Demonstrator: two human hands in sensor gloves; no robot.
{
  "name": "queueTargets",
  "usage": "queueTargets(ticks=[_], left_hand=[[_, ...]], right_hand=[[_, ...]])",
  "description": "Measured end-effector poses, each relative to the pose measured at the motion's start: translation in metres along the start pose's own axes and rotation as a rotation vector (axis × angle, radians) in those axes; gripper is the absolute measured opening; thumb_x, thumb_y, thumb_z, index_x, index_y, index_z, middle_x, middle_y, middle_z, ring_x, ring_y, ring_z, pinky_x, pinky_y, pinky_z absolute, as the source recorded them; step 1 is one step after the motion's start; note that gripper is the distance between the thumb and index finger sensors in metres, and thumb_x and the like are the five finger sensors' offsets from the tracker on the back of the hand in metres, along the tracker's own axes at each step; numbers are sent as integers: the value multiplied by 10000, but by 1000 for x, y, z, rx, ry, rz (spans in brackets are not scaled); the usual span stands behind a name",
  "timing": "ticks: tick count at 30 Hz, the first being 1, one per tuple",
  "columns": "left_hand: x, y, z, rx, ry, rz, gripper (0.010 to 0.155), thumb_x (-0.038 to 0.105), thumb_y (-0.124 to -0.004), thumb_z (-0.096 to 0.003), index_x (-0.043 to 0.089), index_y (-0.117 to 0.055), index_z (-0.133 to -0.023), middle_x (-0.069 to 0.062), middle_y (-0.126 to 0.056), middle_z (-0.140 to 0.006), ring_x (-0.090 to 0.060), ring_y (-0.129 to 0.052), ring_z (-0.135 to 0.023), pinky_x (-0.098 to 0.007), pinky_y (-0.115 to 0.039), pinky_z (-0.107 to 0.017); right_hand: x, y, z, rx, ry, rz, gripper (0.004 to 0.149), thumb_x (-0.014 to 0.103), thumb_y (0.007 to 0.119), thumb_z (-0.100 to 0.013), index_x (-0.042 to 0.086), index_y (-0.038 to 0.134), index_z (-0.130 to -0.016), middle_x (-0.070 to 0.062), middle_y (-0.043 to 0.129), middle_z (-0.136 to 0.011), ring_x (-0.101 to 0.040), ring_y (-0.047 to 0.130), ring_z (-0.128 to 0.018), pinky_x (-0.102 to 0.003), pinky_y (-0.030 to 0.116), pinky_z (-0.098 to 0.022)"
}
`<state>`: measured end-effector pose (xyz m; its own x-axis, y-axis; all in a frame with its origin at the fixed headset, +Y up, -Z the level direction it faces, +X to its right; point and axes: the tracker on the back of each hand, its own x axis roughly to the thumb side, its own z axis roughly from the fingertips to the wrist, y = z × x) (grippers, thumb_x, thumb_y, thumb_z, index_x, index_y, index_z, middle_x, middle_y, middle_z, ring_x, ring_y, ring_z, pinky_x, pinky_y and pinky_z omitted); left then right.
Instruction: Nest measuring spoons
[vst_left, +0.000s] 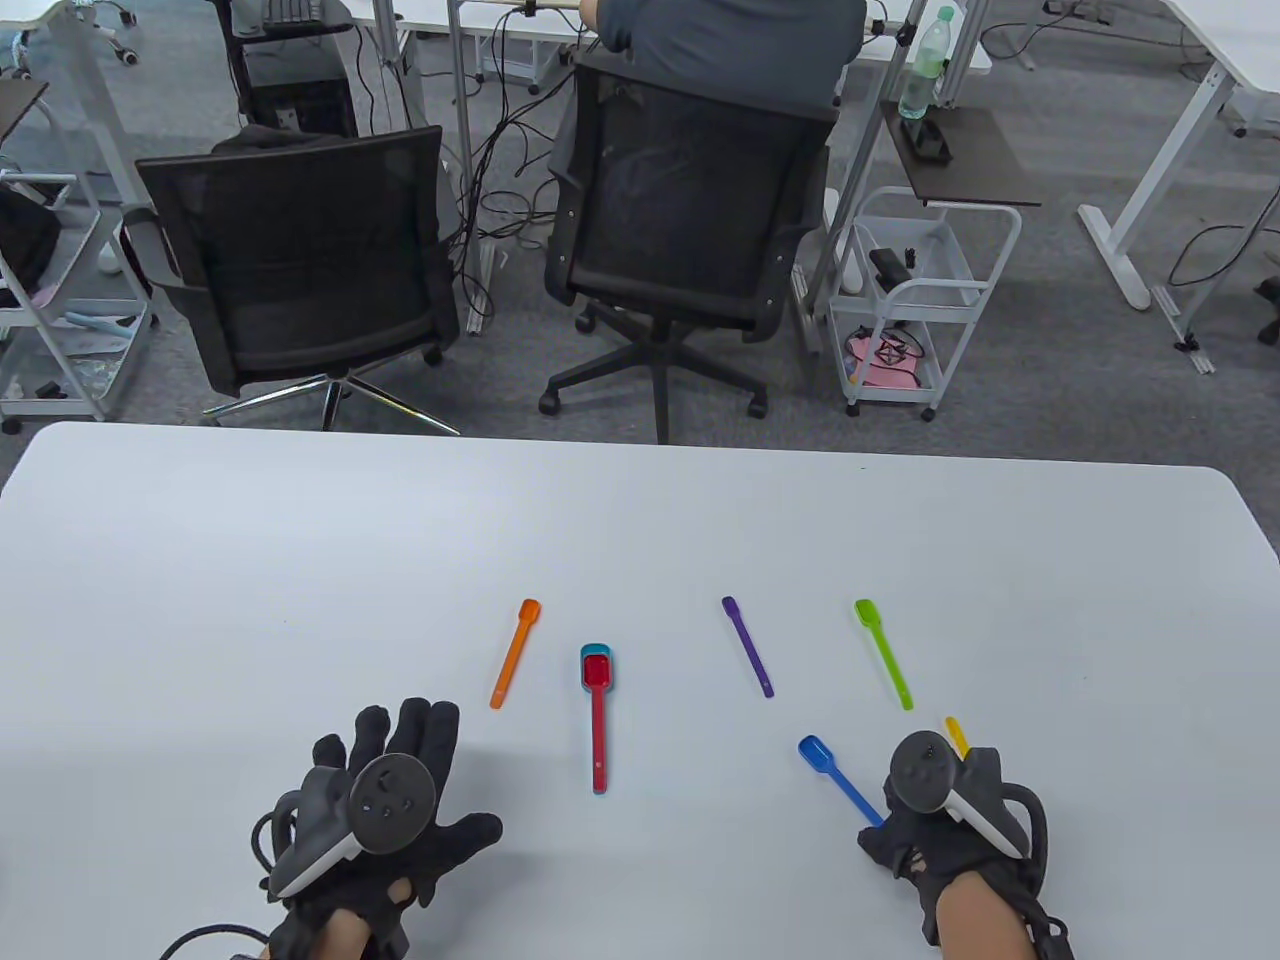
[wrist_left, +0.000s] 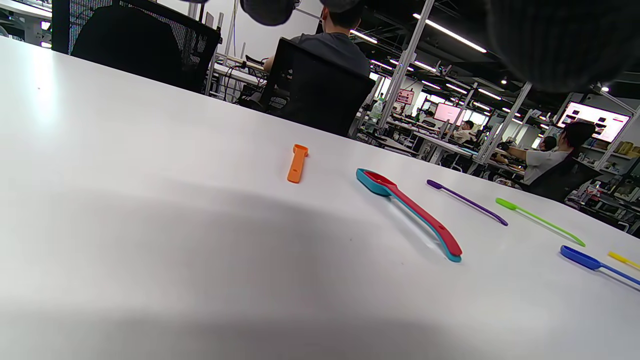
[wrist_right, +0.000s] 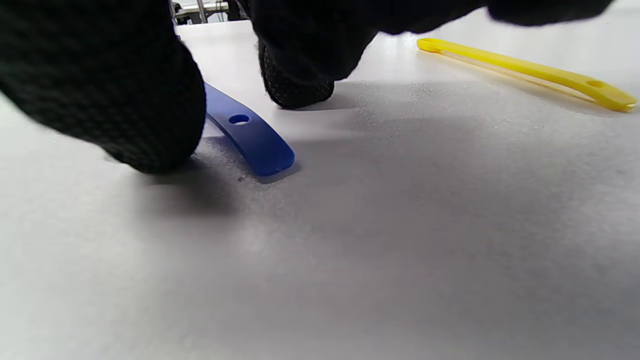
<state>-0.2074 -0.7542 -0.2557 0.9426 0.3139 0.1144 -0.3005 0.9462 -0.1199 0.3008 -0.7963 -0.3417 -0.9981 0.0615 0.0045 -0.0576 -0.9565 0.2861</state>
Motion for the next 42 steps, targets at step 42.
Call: queueTargets(ticks=[42], left_hand=[[4,0,1,11,-13,-24,1124,745,-823,-374,186,-287,-1190,-174,-330,-1273,-594,-308,-1174,-840,-214,-677]], right_hand=[[4,4,1,-43,-17,31,582,502,969,-341,127,879,-778,66,950,-393,-110,870,-115,-406,863,-154]])
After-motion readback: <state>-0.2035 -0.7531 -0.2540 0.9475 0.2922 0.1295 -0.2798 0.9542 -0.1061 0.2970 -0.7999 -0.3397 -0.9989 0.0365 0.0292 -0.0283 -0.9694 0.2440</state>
